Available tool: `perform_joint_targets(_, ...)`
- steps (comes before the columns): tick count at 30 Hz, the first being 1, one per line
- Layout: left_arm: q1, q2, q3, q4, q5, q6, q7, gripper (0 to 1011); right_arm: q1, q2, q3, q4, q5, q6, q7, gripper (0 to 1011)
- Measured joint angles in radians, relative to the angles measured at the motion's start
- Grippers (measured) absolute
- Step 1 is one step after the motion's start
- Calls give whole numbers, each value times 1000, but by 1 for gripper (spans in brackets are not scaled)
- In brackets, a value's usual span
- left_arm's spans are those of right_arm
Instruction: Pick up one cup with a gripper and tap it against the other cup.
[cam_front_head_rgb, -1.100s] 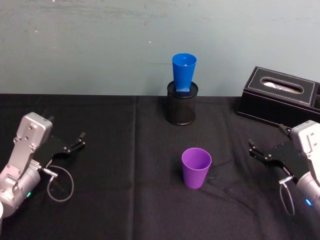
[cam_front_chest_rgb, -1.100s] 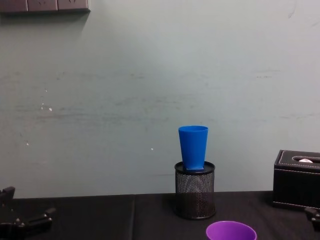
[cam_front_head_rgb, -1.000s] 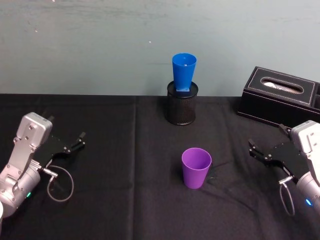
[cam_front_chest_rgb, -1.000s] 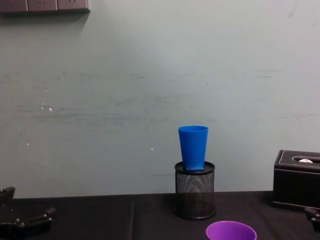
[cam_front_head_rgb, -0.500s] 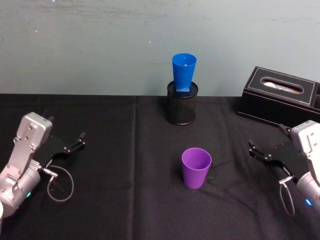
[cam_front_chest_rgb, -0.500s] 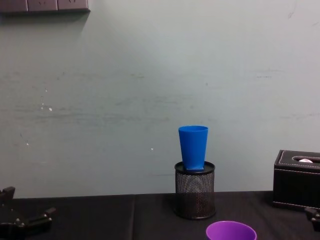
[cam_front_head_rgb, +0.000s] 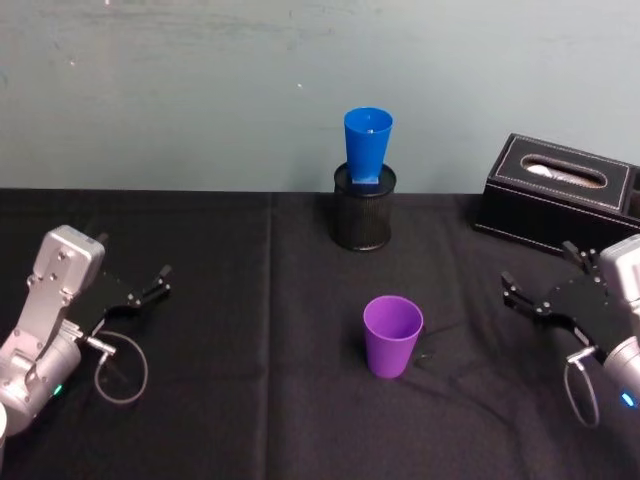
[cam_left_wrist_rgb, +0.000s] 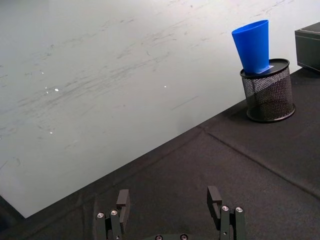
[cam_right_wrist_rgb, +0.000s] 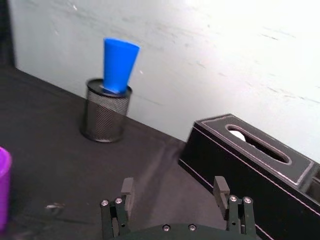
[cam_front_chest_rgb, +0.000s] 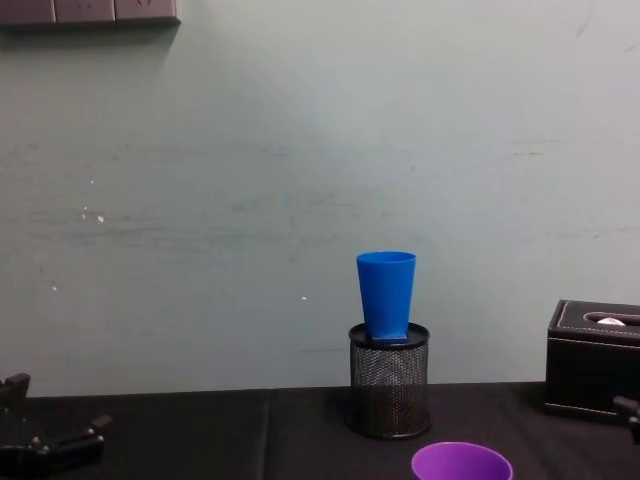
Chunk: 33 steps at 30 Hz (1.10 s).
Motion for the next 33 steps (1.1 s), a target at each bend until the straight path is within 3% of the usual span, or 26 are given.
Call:
perform_joint_targets(2, 0, 0, 0, 0, 0, 0, 0, 1012, -6, 5, 10, -4, 21, -11, 29, 1002)
perform_joint_targets(5, 0, 0, 0, 0, 0, 0, 0, 1011, -14, 26, 28, -3, 92, -37, 144, 1002)
perform_joint_targets(6, 0, 0, 0, 0, 0, 0, 0, 1011, -14, 26, 28, -3, 92, -37, 144, 1003)
perform_joint_targets(8, 0, 0, 0, 0, 0, 0, 0, 1012, -14, 46, 32, 6, 149, -47, 261, 1002)
perform_joint_targets(12, 0, 0, 0, 0, 0, 0, 0, 1011, -5, 71, 24, 19, 201, -46, 396, 1002)
perform_joint_targets(13, 0, 0, 0, 0, 0, 0, 0, 1011, 3, 82, 16, 29, 225, -45, 474, 1002)
perform_joint_targets(19, 0, 0, 0, 0, 0, 0, 0, 1011, 45, 93, -27, 82, 282, -42, 728, 1002)
perform_joint_targets(23, 0, 0, 0, 0, 0, 0, 0, 1011, 72, 72, -52, 120, 289, -36, 813, 1002)
perform_joint_targets(33, 0, 0, 0, 0, 0, 0, 0, 1011, 152, -5, -98, 218, 275, -22, 877, 1002)
